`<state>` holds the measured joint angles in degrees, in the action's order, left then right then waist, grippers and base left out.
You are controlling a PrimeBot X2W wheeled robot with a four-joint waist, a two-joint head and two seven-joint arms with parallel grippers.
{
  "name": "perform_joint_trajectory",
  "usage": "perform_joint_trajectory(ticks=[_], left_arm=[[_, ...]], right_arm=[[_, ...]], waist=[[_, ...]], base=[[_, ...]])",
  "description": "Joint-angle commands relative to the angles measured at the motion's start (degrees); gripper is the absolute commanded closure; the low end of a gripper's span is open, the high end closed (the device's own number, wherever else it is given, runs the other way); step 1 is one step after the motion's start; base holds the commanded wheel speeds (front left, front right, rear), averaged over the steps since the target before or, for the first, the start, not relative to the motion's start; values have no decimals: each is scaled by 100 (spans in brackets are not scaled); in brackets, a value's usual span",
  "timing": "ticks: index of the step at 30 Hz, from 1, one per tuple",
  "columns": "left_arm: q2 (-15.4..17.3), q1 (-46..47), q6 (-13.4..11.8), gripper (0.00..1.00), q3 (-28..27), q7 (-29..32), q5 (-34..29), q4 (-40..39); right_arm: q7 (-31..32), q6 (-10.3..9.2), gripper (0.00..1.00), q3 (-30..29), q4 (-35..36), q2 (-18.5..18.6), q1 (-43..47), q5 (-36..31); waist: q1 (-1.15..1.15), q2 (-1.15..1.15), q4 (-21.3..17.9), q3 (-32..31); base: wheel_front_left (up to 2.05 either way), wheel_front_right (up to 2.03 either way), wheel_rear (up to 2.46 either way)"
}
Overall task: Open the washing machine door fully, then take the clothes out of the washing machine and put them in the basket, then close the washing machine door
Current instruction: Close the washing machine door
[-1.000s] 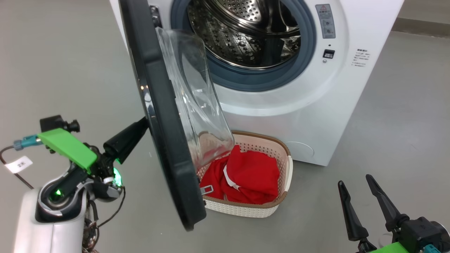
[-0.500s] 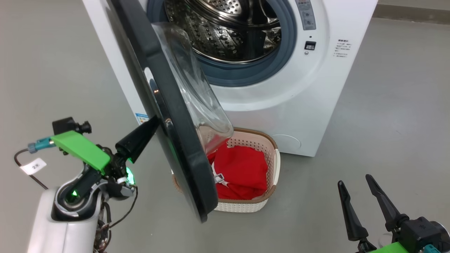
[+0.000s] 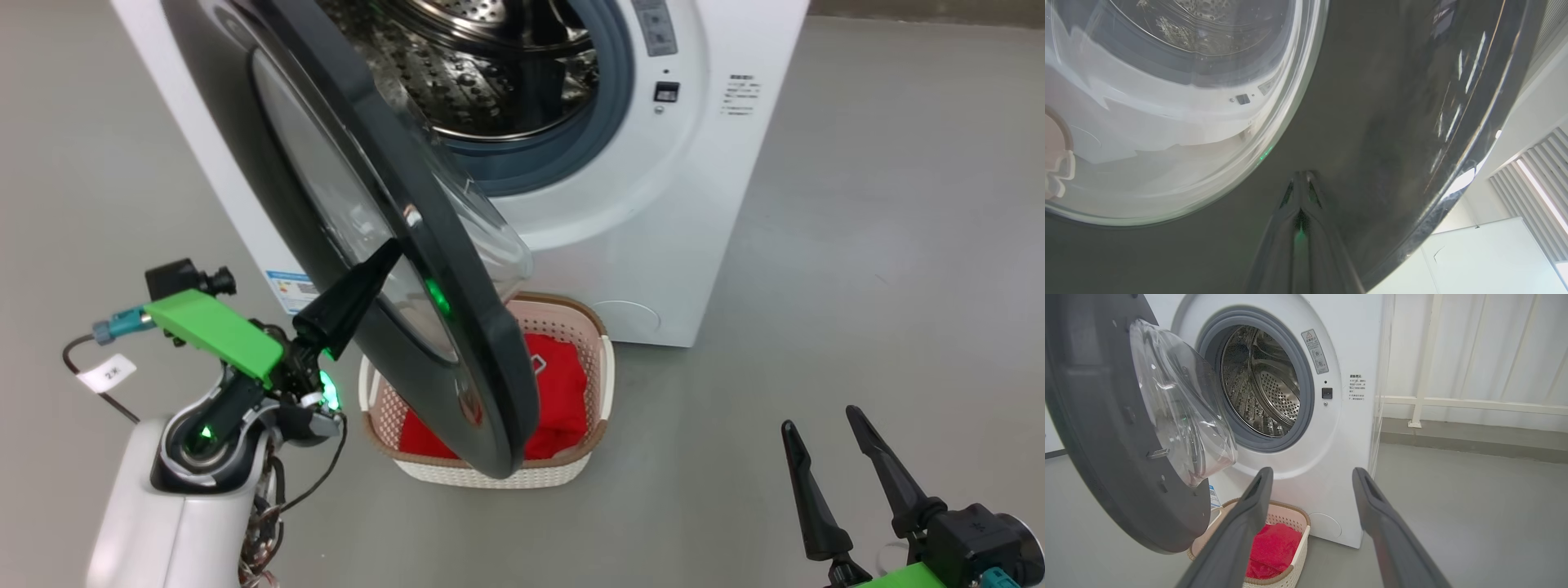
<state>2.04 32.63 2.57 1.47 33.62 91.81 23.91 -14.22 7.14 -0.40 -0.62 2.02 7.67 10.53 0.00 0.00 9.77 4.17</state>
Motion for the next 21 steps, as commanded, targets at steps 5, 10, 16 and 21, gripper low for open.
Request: perform_joint_trajectory(ticks=[5, 10, 16, 21], left_arm=[[84, 433, 152, 100, -1, -232, 133, -2], [84, 646, 207, 100, 116, -427, 209, 105], [84, 902, 279, 100, 245, -659, 236, 278], [84, 1142, 338, 100, 319, -836, 215, 494]], right_arm=[[-63, 35, 0, 168, 103, 86, -321, -27], [-64, 35, 0, 170, 101, 86, -355, -42], [-64, 35, 0, 182, 112, 86, -400, -54], [-57, 35, 0, 214, 112, 86, -434, -73]], waist=[[0, 0, -304, 66], [0, 0, -465, 126], [0, 0, -632, 221], [0, 0, -769, 296]], base=[[0, 0, 0], [0, 0, 0], [0, 0, 0], [0, 0, 0]])
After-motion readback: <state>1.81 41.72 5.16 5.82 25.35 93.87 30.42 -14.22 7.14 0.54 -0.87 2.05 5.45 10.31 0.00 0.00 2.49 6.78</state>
